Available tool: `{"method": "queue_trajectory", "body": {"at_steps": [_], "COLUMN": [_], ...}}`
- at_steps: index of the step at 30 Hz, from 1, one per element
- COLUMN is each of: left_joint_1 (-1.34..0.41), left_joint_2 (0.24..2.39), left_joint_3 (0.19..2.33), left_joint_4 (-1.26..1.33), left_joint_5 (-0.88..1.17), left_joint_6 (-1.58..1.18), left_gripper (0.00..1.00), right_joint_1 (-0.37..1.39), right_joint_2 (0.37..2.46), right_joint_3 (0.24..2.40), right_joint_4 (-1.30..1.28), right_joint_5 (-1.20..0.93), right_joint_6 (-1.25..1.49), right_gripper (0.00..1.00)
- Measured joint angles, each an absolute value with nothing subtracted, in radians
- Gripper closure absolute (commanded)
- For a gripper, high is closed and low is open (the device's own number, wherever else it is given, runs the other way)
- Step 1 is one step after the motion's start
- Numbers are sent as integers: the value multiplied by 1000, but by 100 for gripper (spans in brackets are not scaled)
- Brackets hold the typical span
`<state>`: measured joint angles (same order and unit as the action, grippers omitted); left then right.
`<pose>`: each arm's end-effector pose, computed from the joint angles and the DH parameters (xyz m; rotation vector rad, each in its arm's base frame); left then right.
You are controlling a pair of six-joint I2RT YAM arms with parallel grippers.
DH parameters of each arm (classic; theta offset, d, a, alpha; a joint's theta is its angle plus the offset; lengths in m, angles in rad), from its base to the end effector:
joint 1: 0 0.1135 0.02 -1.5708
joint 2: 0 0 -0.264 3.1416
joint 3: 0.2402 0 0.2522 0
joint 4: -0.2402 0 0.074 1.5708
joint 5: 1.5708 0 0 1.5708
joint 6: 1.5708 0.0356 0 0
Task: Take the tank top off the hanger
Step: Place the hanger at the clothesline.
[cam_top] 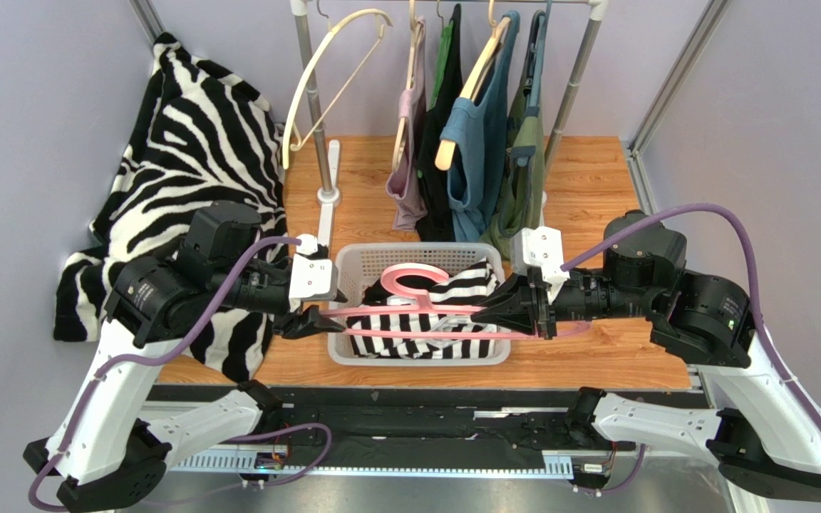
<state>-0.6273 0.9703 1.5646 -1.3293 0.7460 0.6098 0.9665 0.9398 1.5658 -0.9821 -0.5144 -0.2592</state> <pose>0.0785 -0.0868 0.4510 1.5716 1.5553 -0.8609 0.0572 0.1137 0.4822 -1.4260 1.4027 0.9591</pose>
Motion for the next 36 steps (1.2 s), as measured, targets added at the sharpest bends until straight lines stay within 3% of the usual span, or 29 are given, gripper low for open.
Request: {"method": "queue_trajectory", "body": {"at_steps": [1, 2, 9, 12, 13, 14, 18, 19, 20, 29, 36], "left_joint_1": [-628, -628, -629, -628, -628, -626, -590, -571, -550, -374, -345], "left_joint_2": [969, 968, 947, 934, 929, 924, 893, 874, 849, 543, 540], "left_joint_3": [1565, 1565, 1576, 1579, 1581, 1583, 1617, 1626, 1631, 1640, 1692], "left_joint_4": [-1327, -1325, -1324, -1317, -1316, -1312, -1317, -1316, -1316, -1225, -1088], "left_joint_5": [745, 743, 717, 699, 690, 679, 621, 606, 592, 521, 288], "left_joint_6": [611, 607, 611, 609, 609, 607, 593, 588, 581, 427, 299], "left_gripper": [92, 100, 100, 100, 100, 100, 100, 100, 100, 100, 100], "right_joint_1": [966, 966, 966, 969, 972, 975, 978, 979, 979, 973, 973], "right_joint_2": [940, 940, 943, 943, 941, 938, 915, 906, 895, 799, 797], "right_joint_3": [1566, 1566, 1566, 1559, 1553, 1545, 1510, 1502, 1496, 1491, 1491], "right_joint_4": [-981, -981, -948, -918, -905, -888, -783, -751, -722, -542, -496], "right_joint_5": [-515, -515, -487, -459, -445, -429, -287, -245, -209, 161, 350], "right_joint_6": [-259, -259, -259, -256, -254, -249, -228, -229, -228, -235, -236], "right_gripper": [100, 100, 98, 86, 74, 69, 54, 36, 33, 28, 30]}}
